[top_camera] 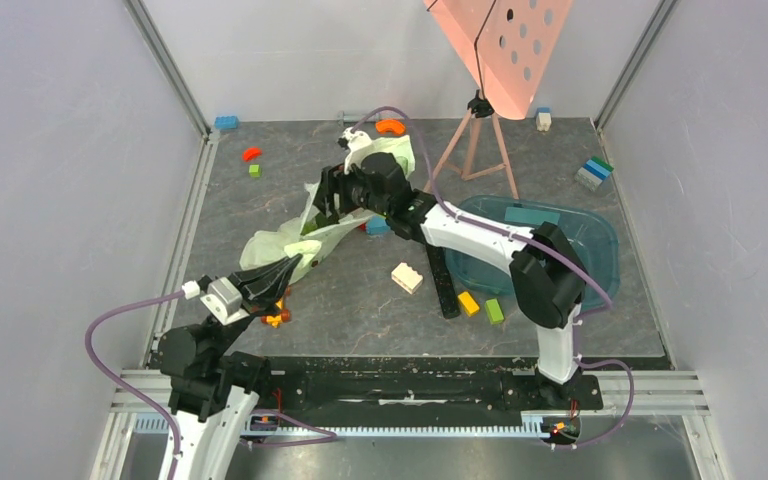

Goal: Take the fake fruits out of the plastic bag
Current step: Adjust the plastic bag at the center of the board.

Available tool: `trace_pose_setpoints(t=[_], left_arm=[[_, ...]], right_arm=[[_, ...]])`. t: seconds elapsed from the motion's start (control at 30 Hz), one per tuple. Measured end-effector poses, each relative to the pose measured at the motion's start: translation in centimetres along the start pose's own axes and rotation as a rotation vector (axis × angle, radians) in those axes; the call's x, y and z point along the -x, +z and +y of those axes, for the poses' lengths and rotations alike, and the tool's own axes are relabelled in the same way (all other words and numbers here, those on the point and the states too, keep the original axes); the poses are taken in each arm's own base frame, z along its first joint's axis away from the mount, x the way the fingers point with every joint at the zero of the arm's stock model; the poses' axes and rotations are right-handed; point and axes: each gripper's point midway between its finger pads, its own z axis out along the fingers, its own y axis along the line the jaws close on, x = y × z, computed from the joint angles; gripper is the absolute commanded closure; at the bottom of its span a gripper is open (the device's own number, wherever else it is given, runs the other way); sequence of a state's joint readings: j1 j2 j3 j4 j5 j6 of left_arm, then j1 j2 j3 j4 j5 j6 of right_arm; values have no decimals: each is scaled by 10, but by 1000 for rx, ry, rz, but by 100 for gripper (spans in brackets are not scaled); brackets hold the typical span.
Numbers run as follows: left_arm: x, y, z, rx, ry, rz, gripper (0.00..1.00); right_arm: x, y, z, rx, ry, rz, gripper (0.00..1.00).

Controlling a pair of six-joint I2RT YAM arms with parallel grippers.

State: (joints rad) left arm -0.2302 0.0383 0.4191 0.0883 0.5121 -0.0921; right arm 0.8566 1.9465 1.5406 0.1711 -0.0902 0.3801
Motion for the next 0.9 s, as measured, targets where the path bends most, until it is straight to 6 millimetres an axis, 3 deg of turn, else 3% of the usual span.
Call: trace_pose_setpoints(t=[0.2, 0.33, 0.47, 0.63, 0.73, 0.83, 0.9], left_arm=[[3, 6, -1, -26, 5, -12, 98], [6, 12, -4, -55, -17, -27, 98], [9, 16, -7, -80, -27, -40, 98], [14, 18, -10, -102, -35, -59, 98], [15, 18, -12, -111, -35, -62, 98], [11, 15, -13, -113, -35, -61, 98], [6, 12, -14, -112, -38, -58, 98]], right_arm=[[8, -18, -64, -203, -42, -33, 29], [7, -50, -102, -343, -85, -28, 28], [27, -80, -121, -437, -136, -65, 27], [66, -110, -116, -469, -188, -146, 27], [74, -115, -103, -410, -201, -158, 27], [60, -110, -87, -293, -211, -117, 25], [39, -105, -76, -218, -212, -63, 22]])
